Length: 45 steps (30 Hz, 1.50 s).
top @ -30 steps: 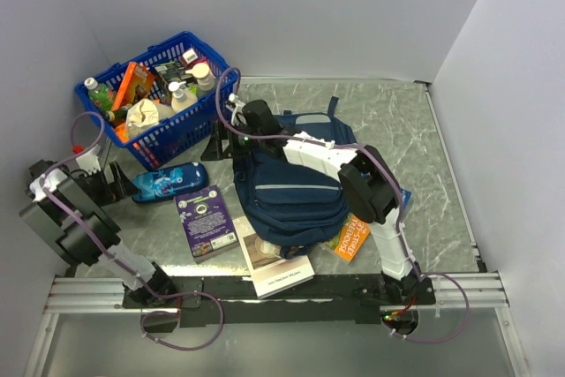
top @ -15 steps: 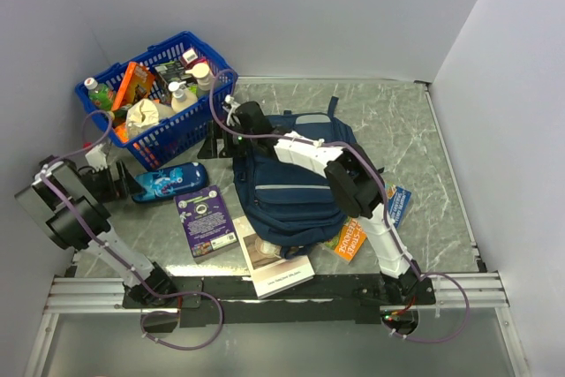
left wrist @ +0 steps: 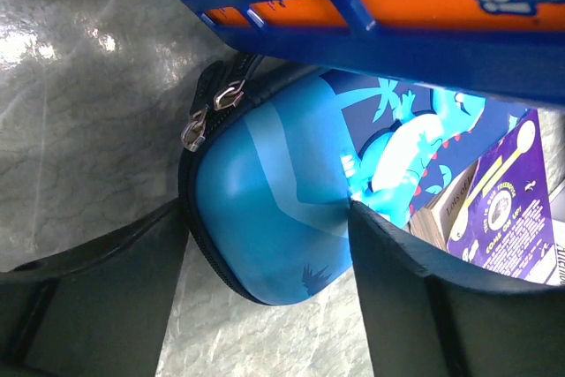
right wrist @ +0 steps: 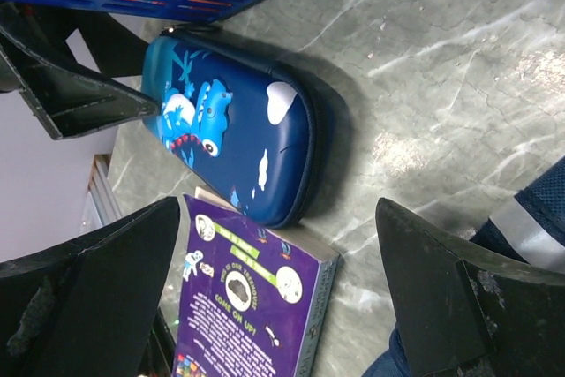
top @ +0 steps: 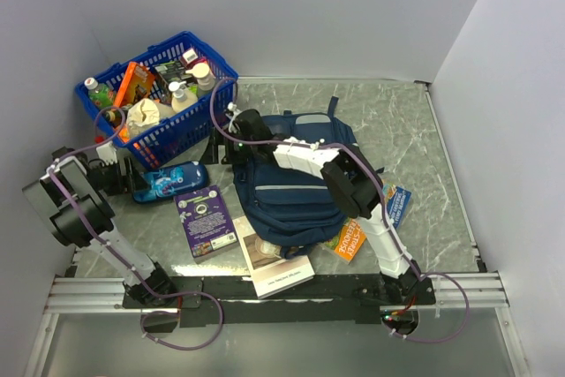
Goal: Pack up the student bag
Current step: Pick up the stationery from the center of the board.
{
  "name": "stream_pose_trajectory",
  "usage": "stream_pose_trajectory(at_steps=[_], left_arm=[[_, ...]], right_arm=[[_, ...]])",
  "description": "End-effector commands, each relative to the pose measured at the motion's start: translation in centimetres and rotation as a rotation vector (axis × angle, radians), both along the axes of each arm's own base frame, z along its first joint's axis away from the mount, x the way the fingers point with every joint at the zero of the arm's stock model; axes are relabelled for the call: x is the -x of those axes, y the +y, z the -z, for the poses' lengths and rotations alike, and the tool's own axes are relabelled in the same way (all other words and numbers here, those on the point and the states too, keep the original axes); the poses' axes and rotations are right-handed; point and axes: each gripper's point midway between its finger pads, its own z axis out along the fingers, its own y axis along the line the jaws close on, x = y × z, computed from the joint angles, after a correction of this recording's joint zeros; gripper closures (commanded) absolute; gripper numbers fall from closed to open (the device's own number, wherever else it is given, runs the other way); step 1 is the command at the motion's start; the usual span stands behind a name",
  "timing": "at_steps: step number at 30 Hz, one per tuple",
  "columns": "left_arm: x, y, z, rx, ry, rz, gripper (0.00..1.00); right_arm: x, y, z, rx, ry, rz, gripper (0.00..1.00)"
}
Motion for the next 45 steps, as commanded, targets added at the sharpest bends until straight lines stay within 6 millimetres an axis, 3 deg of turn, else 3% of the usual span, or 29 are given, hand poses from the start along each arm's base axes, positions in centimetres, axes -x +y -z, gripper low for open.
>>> stream_pose_trajectory(at_steps=[1, 9, 15, 19, 21, 22, 23, 25, 27, 31, 33, 34, 39, 42, 45], left_arm=[[-1.0, -1.9, 0.9, -0.075, -0.049, 0.130, 0.25], [-1.8, -5.4, -0.1, -0.138, -0.098, 0.239, 0.29], [-1.0, -7.8, -0.1, -0.193, -0.126, 0.332, 0.30], [0.1, -7.5, 0.4, -0.241, -0.123, 0.343, 0.29], [0.8, -7.6, 0.8, -0.250, -0.108, 0.349, 0.30], [0.9, -7.5, 0.8, -0.254, -0.107, 0.345, 0.30], [0.9, -7.5, 0.8, -0.261, -0.110, 0.345, 0.30], [1.0, -7.4, 0.9, -0.265, -0.109, 0.340, 0.30], [0.8, -7.3, 0.8, -0.269, -0.112, 0.338, 0.31], [0.5, -7.3, 0.1, -0.265, -0.120, 0.329, 0.31], [0.1, -7.3, -0.7, -0.259, -0.134, 0.322, 0.32], [0.0, -7.4, -1.0, -0.259, -0.140, 0.320, 0.31], [0.2, -7.7, -2.7, -0.260, -0.167, 0.319, 0.30], [0.3, -7.7, -4.4, -0.262, -0.171, 0.321, 0.20], [-0.3, -7.3, -8.1, -0.277, -0.245, 0.339, 0.12]], right_arm=[[-0.3, 2.0, 0.9, -0.015, -0.011, -0.005, 0.00], [1.1, 2.1, 3.6, 0.026, 0.010, -0.027, 0.00], [1.9, 2.8, 5.3, 0.014, 0.038, -0.053, 0.01], [3.6, 3.3, 5.3, 0.000, 0.044, -0.092, 0.05], [4.9, 2.7, 6.1, 0.028, 0.060, -0.112, 0.05], [5.5, 2.5, 5.5, 0.027, 0.045, -0.128, 0.05], [6.5, 1.5, 6.8, 0.046, 0.071, -0.132, 0.05], [7.6, 0.8, 6.1, 0.020, 0.087, -0.144, 0.11], [8.8, -0.3, 6.8, 0.009, 0.090, -0.158, 0.15], [10.1, -0.7, 5.2, -0.077, 0.068, -0.237, 0.29], [9.8, -0.4, 4.4, -0.092, 0.041, -0.255, 0.36], [9.7, -0.1, 3.8, -0.105, 0.030, -0.265, 0.46], [9.1, 0.5, 1.6, -0.148, -0.011, -0.278, 0.60], [8.5, 0.1, -1.4, -0.207, -0.049, -0.277, 0.70], [8.0, -1.1, -4.0, -0.231, -0.076, -0.263, 0.82]])
